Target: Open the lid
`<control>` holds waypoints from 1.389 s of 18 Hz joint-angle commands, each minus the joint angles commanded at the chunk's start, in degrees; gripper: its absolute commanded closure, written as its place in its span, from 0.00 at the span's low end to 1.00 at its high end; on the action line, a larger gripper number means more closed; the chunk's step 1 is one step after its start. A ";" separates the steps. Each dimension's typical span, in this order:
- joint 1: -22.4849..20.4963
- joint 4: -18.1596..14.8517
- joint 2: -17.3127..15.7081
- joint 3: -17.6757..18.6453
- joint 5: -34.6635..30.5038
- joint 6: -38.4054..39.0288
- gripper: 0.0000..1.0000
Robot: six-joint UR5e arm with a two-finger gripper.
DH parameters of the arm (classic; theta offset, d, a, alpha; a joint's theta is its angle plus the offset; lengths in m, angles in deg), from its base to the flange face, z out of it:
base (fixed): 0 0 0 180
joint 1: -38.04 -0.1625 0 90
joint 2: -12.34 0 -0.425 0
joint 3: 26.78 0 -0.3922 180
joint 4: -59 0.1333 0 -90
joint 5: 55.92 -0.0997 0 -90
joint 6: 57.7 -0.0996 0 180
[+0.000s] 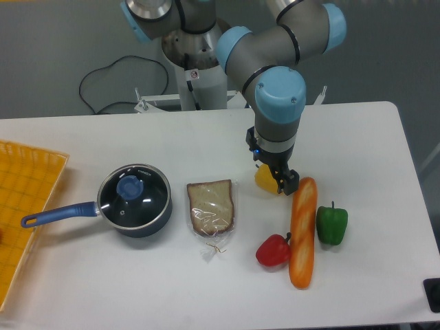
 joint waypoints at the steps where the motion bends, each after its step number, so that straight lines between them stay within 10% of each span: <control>1: 0.09 0.00 -0.09 0.00 -0.09 0.09 0.00; 25: 8.16 0.97 -5.89 6.50 -0.27 10.80 0.00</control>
